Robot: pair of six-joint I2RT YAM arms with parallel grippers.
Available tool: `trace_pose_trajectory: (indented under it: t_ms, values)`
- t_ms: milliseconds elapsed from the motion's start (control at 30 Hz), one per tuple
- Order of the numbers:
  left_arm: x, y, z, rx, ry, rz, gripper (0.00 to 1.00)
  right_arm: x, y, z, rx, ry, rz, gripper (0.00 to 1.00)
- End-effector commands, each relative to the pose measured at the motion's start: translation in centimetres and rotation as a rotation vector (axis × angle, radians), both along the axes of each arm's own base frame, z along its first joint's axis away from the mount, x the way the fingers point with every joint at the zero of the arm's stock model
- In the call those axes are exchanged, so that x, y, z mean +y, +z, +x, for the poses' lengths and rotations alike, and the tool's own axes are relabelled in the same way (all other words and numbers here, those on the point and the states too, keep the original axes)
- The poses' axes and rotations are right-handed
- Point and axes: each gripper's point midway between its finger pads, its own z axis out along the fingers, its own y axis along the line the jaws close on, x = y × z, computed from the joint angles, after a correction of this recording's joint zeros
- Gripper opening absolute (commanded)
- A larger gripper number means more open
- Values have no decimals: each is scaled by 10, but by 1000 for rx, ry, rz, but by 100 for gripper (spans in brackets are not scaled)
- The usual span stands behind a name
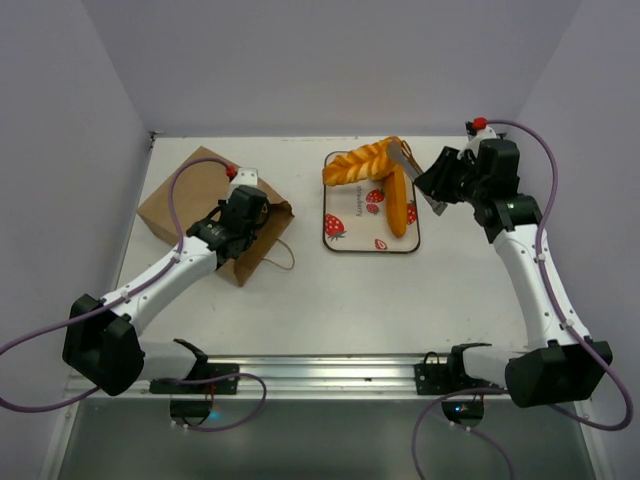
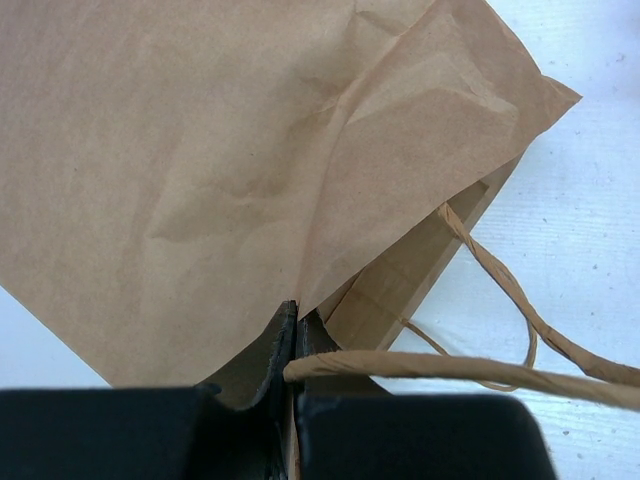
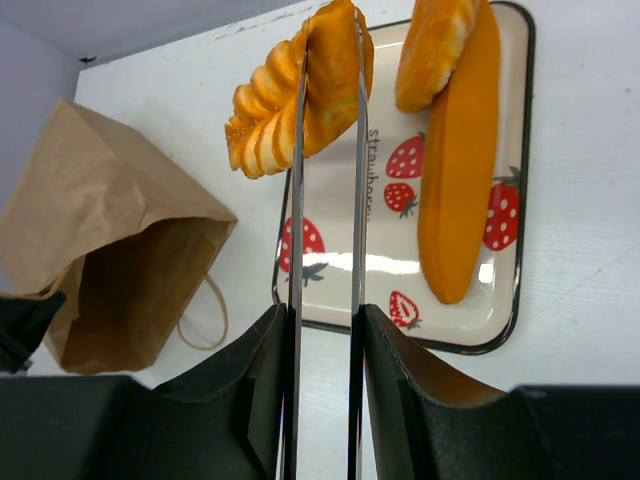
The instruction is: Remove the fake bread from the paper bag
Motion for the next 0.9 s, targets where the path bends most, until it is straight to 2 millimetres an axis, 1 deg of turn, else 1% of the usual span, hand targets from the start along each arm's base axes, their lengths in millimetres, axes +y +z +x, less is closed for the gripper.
trace_pose_trajectory:
  t_ms: [0,67,100,167,233,367,467,500,567,633,667,700,767,800,833,867]
  values:
    - [-1,18,3,-40,4,-42,0,-17,32,19,-106,-72,-66,25]
    - [-1,19,3,-42,4,-43,0,-18,32,23,-104,-73,-77,25]
    - [-2,19,3,-44,1,-45,0,-18,27,26,-92,-76,-83,24]
    - [-1,18,3,-42,3,-42,0,-20,27,30,-94,-87,-87,25]
    - [-1,19,3,-44,2,-44,0,-21,23,35,-86,-99,-88,24]
    - [-2,18,3,-40,-2,-45,0,-24,25,46,-104,-124,-89,24]
    - [-2,17,3,-39,-3,-46,0,-22,26,52,-107,-125,-83,24]
    - [-2,17,3,-39,-4,-45,0,-20,26,52,-109,-122,-84,24]
    - [-3,17,3,-39,-6,-48,0,-25,27,53,-123,-159,-103,24]
    - [-3,17,3,-37,-7,-48,0,-23,24,52,-124,-171,-94,24]
    - [-3,17,3,-37,-8,-49,0,-22,26,53,-137,-173,-89,24]
    - [-3,17,3,-39,-6,-50,0,-19,20,52,-126,-171,-84,24]
    - [-3,17,3,-38,-8,-50,0,-16,20,51,-135,-186,-80,24]
    - [-4,16,3,-35,-10,-49,0,-15,13,50,-125,-189,-79,24]
    - [-4,16,3,-34,-10,-50,0,-12,12,48,-128,-186,-75,24]
    - [-4,16,3,-36,-12,-51,0,-15,15,48,-142,-214,-76,24]
